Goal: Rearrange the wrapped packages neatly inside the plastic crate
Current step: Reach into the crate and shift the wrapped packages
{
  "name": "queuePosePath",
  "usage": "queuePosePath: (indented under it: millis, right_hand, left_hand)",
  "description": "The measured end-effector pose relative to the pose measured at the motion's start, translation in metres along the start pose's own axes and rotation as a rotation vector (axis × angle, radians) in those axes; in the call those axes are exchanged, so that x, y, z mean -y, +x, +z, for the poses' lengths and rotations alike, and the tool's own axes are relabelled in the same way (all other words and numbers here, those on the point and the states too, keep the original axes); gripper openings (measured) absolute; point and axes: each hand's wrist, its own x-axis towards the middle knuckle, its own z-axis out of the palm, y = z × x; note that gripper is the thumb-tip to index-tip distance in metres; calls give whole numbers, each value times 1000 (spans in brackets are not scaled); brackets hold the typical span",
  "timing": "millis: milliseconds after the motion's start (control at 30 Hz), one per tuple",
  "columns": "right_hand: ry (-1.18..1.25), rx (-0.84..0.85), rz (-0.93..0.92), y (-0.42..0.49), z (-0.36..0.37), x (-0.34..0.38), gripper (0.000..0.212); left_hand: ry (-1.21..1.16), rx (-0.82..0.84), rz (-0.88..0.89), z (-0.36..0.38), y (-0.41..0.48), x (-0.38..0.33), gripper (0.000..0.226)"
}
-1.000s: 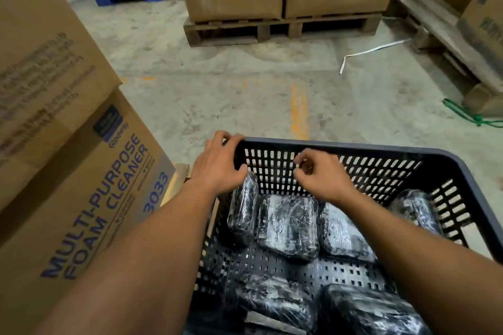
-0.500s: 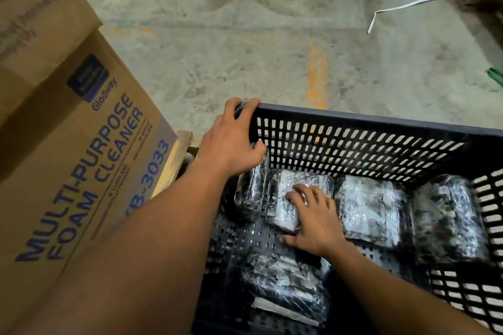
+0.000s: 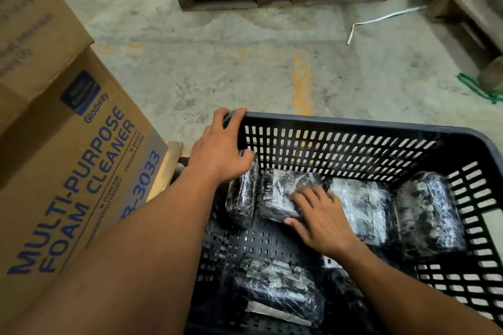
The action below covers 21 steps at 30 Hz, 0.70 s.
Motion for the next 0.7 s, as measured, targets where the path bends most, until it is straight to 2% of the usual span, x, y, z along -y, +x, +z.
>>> queuePosePath:
  millis: [100,200,300,433,533,633,700]
  right_hand:
    - [150,-75,147,8,-13,6,69]
    - [301,-100,259,33,-33,7,57]
    - [343,-58,254,47,-42,1,58]
    - [323,13,165,45,-46,-13,76]
    - [368,56,106,44,-51,-21,68]
    - [492,14,145,39,-50,-21,69]
    - [684,-18,223,38,-55,-22,69]
  left_hand:
    - [7,0,-2,1,-1,0,90]
    - [12,5,-8,2,1,1,90]
    - [10,12,-4,2,3,1,90]
    - [12,10,-2,3,3,1,90]
    - [35,14,-8,2,4,2,92]
    - [69,44,-5,1,4,1,95]
    - [96,54,4,0,2,-1,96]
